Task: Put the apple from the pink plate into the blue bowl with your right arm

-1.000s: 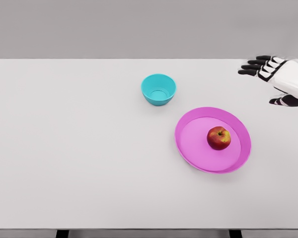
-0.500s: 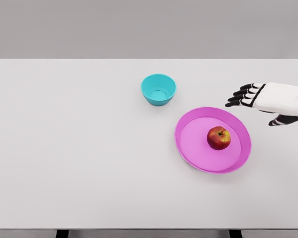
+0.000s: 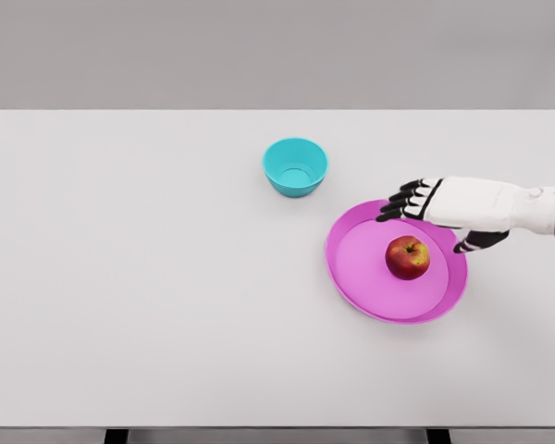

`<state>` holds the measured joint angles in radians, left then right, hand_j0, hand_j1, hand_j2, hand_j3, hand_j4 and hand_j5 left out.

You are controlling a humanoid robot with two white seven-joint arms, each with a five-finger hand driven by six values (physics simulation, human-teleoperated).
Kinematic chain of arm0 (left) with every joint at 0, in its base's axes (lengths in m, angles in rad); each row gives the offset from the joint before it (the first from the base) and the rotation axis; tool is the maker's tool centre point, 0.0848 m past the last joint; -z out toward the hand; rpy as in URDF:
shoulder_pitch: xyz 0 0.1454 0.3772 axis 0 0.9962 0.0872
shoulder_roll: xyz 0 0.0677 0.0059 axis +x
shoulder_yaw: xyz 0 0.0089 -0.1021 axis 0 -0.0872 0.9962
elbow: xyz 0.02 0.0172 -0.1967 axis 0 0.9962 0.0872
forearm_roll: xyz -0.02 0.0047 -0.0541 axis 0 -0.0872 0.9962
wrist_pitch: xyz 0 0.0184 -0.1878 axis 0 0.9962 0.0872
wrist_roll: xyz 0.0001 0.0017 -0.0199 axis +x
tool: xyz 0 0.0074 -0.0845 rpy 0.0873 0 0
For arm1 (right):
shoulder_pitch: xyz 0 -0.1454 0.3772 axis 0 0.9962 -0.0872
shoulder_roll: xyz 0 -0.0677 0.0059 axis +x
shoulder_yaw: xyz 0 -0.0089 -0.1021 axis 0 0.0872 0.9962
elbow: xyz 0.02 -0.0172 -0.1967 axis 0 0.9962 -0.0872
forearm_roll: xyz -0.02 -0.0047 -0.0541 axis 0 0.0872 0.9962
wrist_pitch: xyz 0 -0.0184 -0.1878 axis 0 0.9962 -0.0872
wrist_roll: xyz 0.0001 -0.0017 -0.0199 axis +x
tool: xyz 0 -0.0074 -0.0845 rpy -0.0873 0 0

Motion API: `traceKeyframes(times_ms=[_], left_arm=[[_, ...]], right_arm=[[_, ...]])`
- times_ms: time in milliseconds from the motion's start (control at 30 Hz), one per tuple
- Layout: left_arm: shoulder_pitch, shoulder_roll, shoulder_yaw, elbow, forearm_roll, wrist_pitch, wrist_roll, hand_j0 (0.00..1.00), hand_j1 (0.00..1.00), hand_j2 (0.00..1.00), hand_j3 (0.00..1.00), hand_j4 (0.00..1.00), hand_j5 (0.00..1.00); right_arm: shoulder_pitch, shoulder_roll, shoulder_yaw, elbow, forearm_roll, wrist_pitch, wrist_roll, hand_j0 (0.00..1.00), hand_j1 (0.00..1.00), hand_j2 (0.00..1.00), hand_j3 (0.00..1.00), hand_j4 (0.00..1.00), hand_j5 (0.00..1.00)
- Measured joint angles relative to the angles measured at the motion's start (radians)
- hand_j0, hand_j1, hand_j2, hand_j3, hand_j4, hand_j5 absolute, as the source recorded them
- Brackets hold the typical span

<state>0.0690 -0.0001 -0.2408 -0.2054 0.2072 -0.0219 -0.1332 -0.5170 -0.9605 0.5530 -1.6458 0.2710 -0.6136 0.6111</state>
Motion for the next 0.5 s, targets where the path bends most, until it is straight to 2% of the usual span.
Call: traceKeyframes(times_ms=[500], left_arm=[[0.0, 0.0, 0.0, 0.0, 0.0, 0.0, 0.0, 1.0, 1.0, 1.0, 1.0, 1.0, 1.0]], right_arm=[[-0.026, 0.027, 0.077, 0.048, 0.006, 0.0, 0.0, 1.0, 1.0, 1.0, 1.0, 1.0, 1.0]])
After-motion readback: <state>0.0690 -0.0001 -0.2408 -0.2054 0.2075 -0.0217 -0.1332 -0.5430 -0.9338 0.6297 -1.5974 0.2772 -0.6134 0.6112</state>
